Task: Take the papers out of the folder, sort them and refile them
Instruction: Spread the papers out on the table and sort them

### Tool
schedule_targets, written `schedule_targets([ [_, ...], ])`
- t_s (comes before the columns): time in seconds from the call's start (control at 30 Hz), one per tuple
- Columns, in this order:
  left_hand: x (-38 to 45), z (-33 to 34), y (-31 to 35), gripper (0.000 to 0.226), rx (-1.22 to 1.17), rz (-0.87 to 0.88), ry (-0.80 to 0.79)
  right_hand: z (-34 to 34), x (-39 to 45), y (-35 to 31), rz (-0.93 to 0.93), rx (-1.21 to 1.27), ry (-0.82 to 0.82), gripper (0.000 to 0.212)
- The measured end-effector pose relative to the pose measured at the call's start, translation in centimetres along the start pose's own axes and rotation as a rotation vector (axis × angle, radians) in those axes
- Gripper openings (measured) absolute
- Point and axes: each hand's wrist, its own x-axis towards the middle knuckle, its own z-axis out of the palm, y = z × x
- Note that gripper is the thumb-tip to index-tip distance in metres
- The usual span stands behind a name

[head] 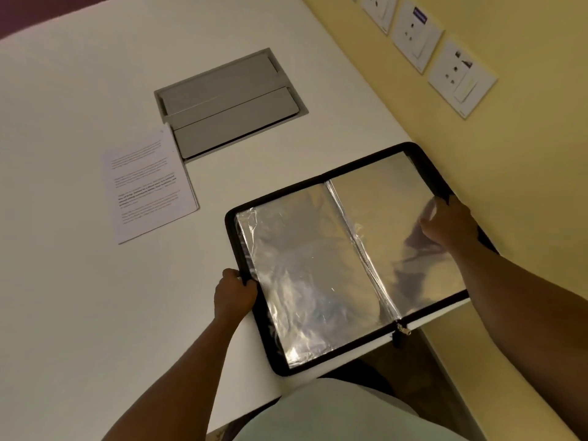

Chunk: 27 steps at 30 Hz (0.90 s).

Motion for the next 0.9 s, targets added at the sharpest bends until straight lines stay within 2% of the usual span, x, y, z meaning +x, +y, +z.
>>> schedule_targets([
  [0.07,-0.5,0.5,0.4,0.028,0.009,0.002,-0.006,0.3,0.0,0.3,0.006,0.006,-0.017,0.055],
  [0.33,-0.8,0.4,0.4,0.025,0.047,0.043,0.002,0.8,-0.1,-0.1,0.039,0.024,-0.033,0.056],
  [0.43,-0.7,0.3,0.3,0.022,0.074,0.065,0.000,1.0,-0.7,-1.4,0.025,0.015,0.088,0.047],
  [0.5,-0.6,0.1,0.2,0.024,0.079,0.082,-0.011,1.6,-1.6,-3.1,-0.048,0.004,0.206,0.043],
  [0.6,-0.5,-0.5,-0.1,0.032,0.083,0.110,-0.026,3.0,-3.6,-6.8,-0.215,0.068,0.281,0.048],
  [0.77,0.0,-2.6,-1.5,0.042,0.043,0.136,0.024,6.1,-8.1,-13.8,-0.478,0.259,0.277,0.057],
  [0.9,0.8,-5.9,-3.0,0.040,0.024,0.126,0.092,7.6,-11.8,-19.3,-0.627,0.225,0.182,0.049],
])
